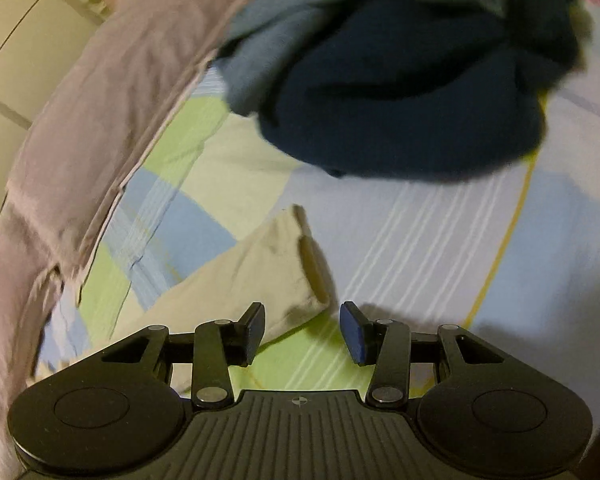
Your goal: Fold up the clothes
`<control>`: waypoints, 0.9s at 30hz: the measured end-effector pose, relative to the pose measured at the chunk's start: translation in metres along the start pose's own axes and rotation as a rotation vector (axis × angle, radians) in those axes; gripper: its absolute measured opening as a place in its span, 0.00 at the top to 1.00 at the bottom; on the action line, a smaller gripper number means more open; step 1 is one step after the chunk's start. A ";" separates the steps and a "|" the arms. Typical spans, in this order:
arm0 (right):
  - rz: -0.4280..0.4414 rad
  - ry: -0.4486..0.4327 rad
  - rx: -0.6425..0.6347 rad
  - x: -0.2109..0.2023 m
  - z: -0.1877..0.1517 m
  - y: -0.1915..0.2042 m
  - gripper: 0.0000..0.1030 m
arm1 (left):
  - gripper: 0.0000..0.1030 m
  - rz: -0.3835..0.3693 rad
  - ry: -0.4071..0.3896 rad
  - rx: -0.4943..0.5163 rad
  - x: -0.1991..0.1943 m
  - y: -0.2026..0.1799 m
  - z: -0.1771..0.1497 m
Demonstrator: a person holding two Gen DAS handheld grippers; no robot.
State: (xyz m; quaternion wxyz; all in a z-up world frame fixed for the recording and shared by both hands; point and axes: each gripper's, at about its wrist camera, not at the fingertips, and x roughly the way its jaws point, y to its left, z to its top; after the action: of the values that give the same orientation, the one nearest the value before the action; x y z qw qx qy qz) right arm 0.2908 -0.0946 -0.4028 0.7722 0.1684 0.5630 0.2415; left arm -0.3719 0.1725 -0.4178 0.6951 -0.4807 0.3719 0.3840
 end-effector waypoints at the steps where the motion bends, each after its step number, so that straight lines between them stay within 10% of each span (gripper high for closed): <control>1: 0.007 -0.010 0.021 0.001 -0.002 -0.001 0.62 | 0.90 0.000 -0.001 -0.007 0.001 0.000 0.001; 3: 0.002 -0.019 0.006 0.004 -0.004 0.003 0.93 | 0.90 -0.005 -0.009 -0.021 0.000 0.001 0.001; 12: -0.348 -0.164 -0.138 0.008 -0.008 0.018 0.93 | 0.90 0.015 -0.063 -0.098 -0.011 0.034 0.002; 14: -0.351 -0.171 -0.116 0.002 -0.006 0.022 0.79 | 0.85 0.031 -0.089 -0.127 -0.016 0.048 0.005; 16: -0.286 -0.175 -0.113 -0.006 -0.011 0.036 0.26 | 0.82 0.045 -0.118 -0.169 -0.022 0.064 0.011; 27: -0.168 -0.036 -0.078 0.012 -0.095 0.117 0.26 | 0.66 0.153 -0.392 -0.472 -0.068 0.201 0.110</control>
State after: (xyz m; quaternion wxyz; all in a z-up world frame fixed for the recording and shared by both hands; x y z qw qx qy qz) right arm 0.1817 0.0083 -0.3796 0.8057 0.0944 0.5514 0.1946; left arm -0.5640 0.3148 -0.4061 0.5920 -0.5161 0.1664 0.5962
